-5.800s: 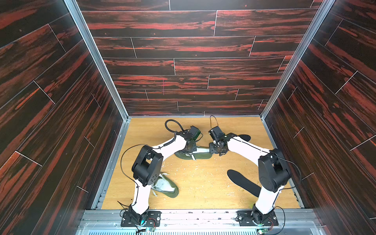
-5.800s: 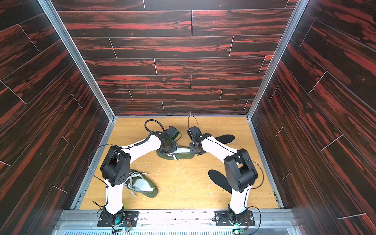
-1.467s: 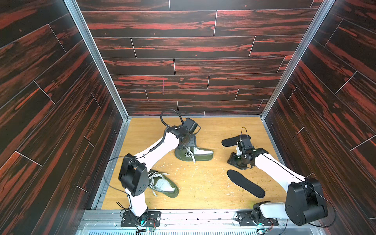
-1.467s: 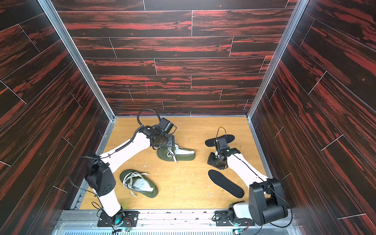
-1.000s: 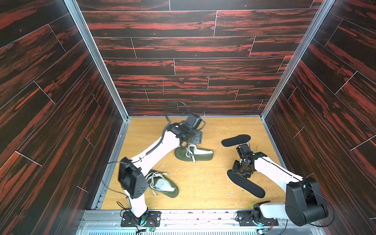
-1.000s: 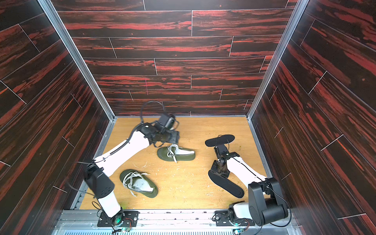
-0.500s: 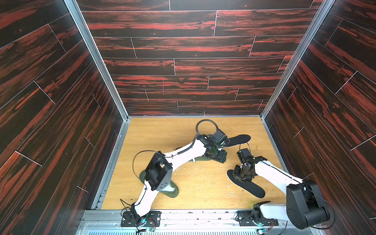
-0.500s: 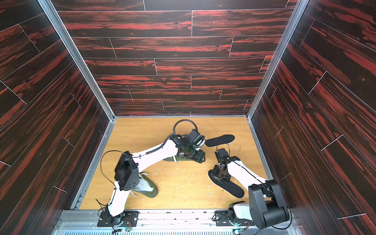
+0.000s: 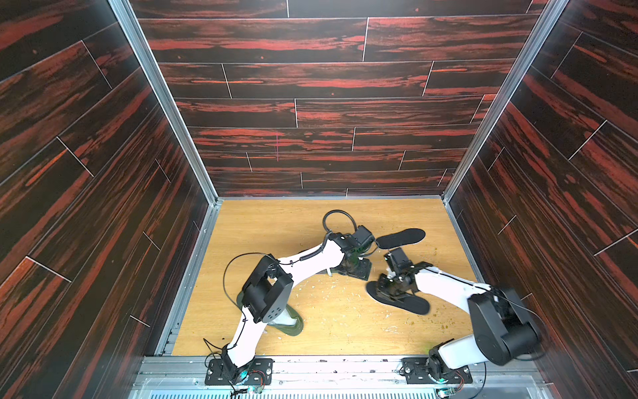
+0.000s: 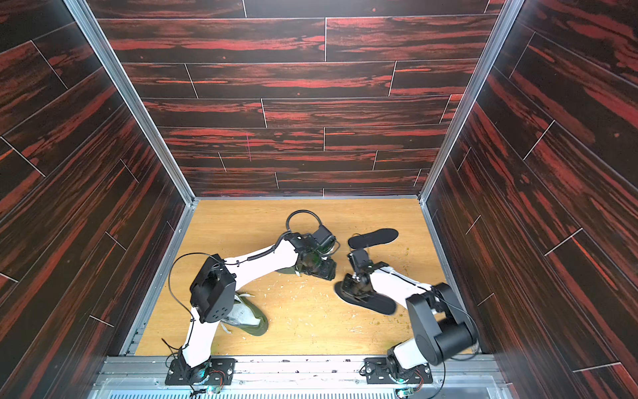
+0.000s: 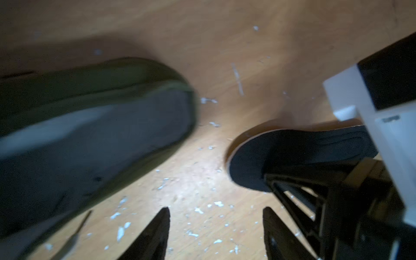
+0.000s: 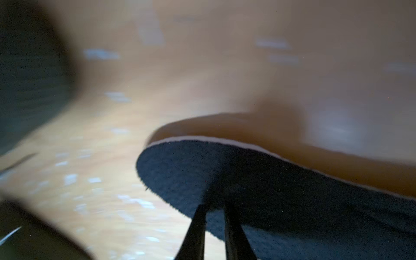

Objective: Insert the insole into the shoe
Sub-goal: Move the insole to the center of the board, then pick up the insole from the center of the board.

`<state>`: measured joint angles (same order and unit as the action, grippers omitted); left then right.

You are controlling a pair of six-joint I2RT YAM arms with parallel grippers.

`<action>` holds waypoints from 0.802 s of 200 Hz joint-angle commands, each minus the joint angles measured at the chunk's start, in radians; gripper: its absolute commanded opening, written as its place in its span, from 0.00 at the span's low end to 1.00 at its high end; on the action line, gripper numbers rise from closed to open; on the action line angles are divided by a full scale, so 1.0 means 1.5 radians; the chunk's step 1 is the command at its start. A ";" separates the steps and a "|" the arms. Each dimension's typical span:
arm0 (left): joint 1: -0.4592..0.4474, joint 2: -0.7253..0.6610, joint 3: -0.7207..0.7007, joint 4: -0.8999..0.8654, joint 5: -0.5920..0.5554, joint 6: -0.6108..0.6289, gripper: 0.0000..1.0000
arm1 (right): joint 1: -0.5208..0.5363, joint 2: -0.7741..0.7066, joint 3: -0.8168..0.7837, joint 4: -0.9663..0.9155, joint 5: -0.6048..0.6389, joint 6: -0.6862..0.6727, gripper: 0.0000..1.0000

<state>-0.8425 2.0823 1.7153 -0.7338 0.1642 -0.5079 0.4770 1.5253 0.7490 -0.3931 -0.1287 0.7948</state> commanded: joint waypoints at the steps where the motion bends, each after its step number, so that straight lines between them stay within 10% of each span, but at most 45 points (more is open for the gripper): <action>1: 0.013 -0.069 -0.023 0.001 -0.010 -0.010 0.68 | 0.016 0.023 0.028 0.062 -0.055 0.009 0.19; 160: 0.057 -0.210 -0.119 0.034 -0.103 -0.061 0.69 | -0.049 0.065 0.091 -0.100 0.100 -0.264 0.61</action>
<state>-0.7677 1.8221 1.5551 -0.6750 0.0467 -0.6025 0.4026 1.5803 0.8761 -0.5598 -0.0128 0.4934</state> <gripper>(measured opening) 0.687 0.603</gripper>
